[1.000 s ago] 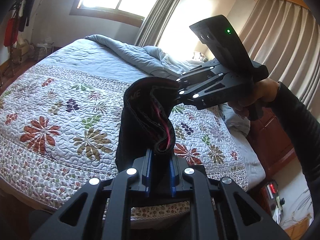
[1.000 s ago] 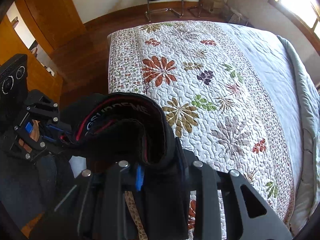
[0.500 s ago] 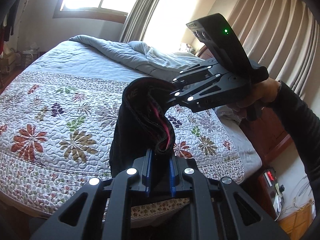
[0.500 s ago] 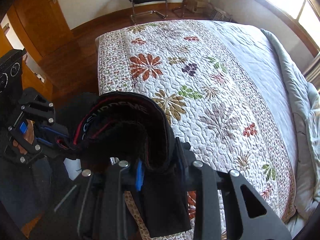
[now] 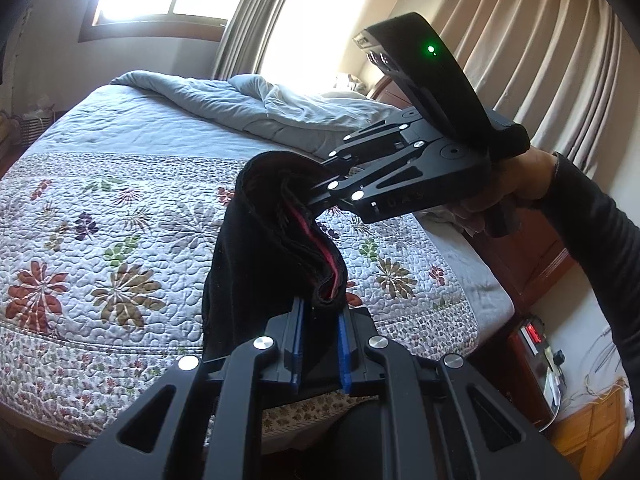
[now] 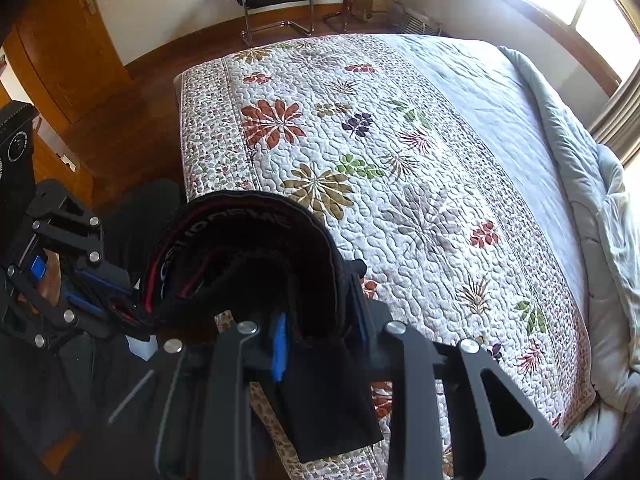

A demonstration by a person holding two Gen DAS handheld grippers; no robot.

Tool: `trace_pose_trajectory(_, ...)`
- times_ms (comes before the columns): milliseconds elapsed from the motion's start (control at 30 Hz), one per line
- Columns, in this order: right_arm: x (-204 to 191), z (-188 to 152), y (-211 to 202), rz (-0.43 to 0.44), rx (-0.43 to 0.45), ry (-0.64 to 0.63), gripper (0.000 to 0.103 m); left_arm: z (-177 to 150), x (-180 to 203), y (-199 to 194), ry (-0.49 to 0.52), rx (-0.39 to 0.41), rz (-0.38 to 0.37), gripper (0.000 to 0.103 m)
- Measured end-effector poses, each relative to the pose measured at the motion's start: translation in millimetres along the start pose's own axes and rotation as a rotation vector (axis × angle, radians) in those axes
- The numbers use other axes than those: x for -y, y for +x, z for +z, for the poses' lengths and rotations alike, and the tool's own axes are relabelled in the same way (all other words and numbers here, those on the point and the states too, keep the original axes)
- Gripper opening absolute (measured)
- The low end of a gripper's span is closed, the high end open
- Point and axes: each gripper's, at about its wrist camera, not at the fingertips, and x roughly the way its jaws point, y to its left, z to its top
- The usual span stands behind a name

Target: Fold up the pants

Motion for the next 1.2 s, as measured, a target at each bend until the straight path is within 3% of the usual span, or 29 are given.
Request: trace_pose_trajectory(1200,33,-89,10,-0.068,0.006,0.015,0.025,-10,60,75,0.104,-0.109,-0.082,0.014)
